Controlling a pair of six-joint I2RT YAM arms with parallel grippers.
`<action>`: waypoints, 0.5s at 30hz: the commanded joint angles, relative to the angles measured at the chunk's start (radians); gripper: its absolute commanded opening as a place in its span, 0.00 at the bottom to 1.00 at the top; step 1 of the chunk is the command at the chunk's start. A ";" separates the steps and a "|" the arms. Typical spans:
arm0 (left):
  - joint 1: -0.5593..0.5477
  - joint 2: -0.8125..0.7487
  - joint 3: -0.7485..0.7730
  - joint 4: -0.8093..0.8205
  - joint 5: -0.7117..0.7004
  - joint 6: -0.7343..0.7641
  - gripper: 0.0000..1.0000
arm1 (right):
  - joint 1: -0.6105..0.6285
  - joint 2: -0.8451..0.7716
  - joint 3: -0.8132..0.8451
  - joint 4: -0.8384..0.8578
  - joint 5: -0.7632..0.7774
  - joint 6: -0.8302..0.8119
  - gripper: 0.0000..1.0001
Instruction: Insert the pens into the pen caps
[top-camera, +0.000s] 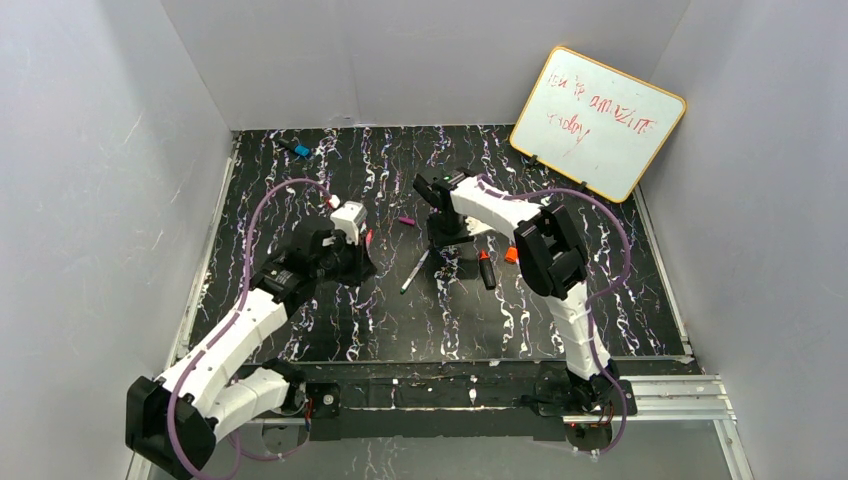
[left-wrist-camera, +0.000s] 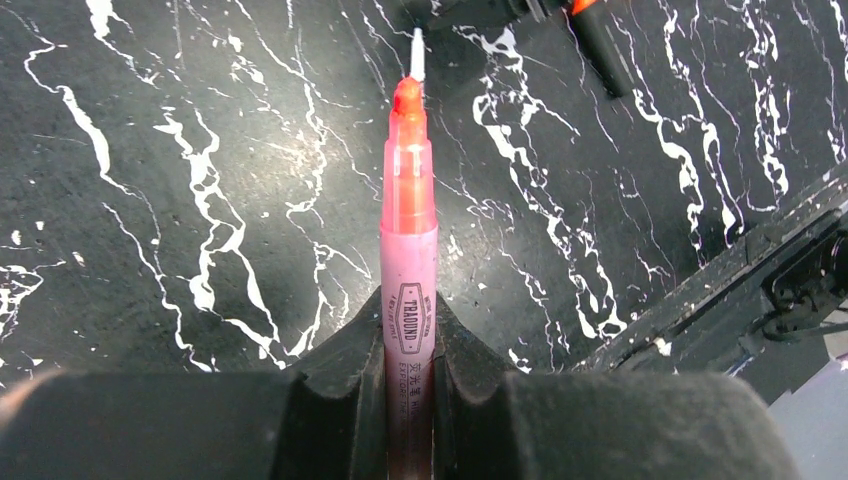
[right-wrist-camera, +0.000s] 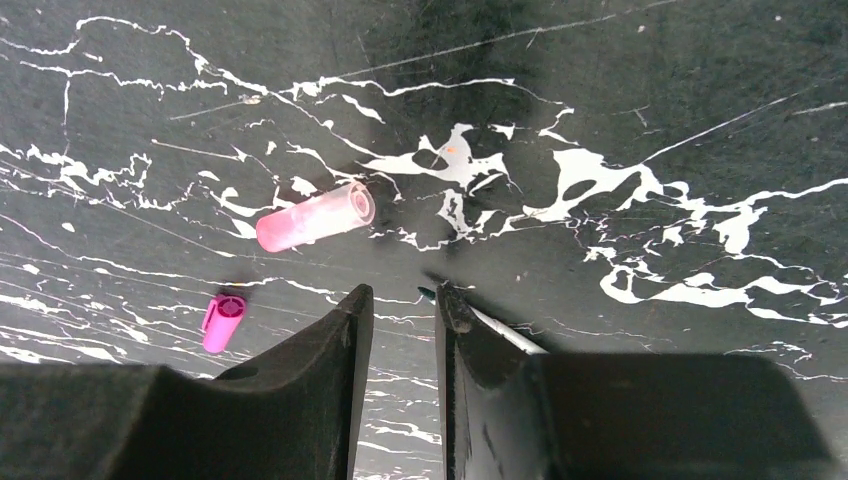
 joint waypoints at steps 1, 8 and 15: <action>-0.060 -0.049 0.014 -0.045 -0.063 0.008 0.00 | 0.006 -0.026 0.041 -0.073 0.106 0.590 0.37; -0.107 -0.034 0.017 -0.062 -0.109 0.011 0.00 | 0.001 -0.050 -0.012 -0.004 0.141 0.675 0.40; -0.120 -0.029 0.016 -0.068 -0.136 0.011 0.00 | -0.004 -0.016 0.036 -0.054 0.188 0.663 0.40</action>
